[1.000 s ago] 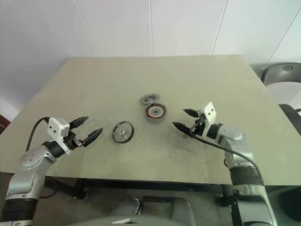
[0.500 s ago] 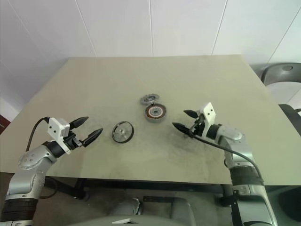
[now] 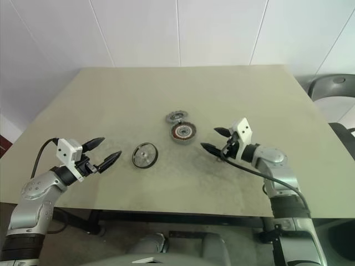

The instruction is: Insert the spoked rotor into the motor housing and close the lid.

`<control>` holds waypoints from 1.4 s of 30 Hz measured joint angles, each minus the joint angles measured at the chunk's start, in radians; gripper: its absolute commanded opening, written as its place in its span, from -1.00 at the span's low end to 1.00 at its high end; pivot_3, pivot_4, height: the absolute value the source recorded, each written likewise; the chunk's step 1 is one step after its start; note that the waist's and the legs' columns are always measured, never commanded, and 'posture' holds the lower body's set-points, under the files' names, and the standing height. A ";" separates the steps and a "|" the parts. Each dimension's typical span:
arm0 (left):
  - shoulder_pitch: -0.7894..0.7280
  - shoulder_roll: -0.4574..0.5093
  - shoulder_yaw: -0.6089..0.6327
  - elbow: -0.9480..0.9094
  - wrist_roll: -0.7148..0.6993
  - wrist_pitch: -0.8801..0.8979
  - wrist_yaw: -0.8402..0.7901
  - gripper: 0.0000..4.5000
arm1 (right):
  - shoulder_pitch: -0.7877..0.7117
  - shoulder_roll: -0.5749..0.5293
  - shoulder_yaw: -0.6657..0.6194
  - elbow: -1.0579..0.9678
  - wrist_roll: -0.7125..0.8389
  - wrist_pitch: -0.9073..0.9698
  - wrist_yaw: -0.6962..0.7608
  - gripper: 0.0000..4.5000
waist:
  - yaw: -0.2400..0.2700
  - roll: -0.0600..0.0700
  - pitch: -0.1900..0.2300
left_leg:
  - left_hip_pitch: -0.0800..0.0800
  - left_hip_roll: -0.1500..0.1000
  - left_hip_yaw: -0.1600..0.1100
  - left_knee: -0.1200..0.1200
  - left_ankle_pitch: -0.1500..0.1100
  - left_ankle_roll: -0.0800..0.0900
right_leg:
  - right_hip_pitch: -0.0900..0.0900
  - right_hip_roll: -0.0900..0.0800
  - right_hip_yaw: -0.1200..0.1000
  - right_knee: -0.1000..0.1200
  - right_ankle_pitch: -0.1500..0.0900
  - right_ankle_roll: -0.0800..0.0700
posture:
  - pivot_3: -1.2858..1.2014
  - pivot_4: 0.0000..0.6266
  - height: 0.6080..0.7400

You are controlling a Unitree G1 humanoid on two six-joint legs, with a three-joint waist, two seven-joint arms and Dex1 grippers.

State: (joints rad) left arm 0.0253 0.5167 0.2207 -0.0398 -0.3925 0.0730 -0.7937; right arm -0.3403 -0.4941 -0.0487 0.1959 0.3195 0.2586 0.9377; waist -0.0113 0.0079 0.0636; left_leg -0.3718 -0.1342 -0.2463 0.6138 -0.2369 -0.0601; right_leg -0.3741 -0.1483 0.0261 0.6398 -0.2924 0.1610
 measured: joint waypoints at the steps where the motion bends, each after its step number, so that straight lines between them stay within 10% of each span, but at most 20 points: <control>1: 0.000 0.000 0.000 0.000 0.000 0.000 0.000 0.98 | 0.000 0.000 0.000 0.000 0.000 0.001 0.000 1.00 | 0.000 0.000 0.000 | 0.000 0.000 0.000 0.000 0.000 0.000 | 0.000 0.000 0.000 0.000 0.000 0.000 | 0.03 -1.00 1.00; 10: 0.000 0.000 0.000 0.000 0.000 0.000 -0.001 0.98 | -0.035 -0.039 0.065 -0.034 -0.040 0.049 0.010 1.00 | -0.003 0.000 0.000 | 0.000 0.000 0.001 0.000 0.000 0.000 | -0.001 0.000 0.001 0.001 0.000 0.000 | 0.03 -1.00 1.00; 22: 0.046 0.001 0.002 -0.023 -0.023 0.008 -0.016 0.98 | -0.505 -0.080 0.425 0.074 -0.276 0.233 0.151 1.00 | -0.003 -0.001 -0.001 | -0.001 0.003 0.007 0.000 0.000 0.000 | -0.009 0.000 0.005 0.007 0.000 -0.001 | 0.03 -1.00 1.00; 42: 0.067 -0.019 -0.002 -0.064 -0.027 0.008 0.030 0.98 | -0.860 0.251 0.689 0.738 -0.618 0.102 0.231 1.00 | -0.024 -0.001 -0.001 | 0.000 0.017 0.009 -0.003 0.005 -0.009 | -0.017 0.019 0.010 0.015 0.009 -0.014 | 0.03 -1.00 1.00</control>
State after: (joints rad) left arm 0.0920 0.4981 0.2189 -0.1040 -0.4193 0.0810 -0.7636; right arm -1.2007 -0.2435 0.6399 0.9336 -0.2988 0.3602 1.1687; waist -0.0350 0.0069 0.0627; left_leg -0.3720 -0.1171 -0.2373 0.6107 -0.2322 -0.0694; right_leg -0.3912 -0.1290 0.0357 0.6547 -0.2837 0.1466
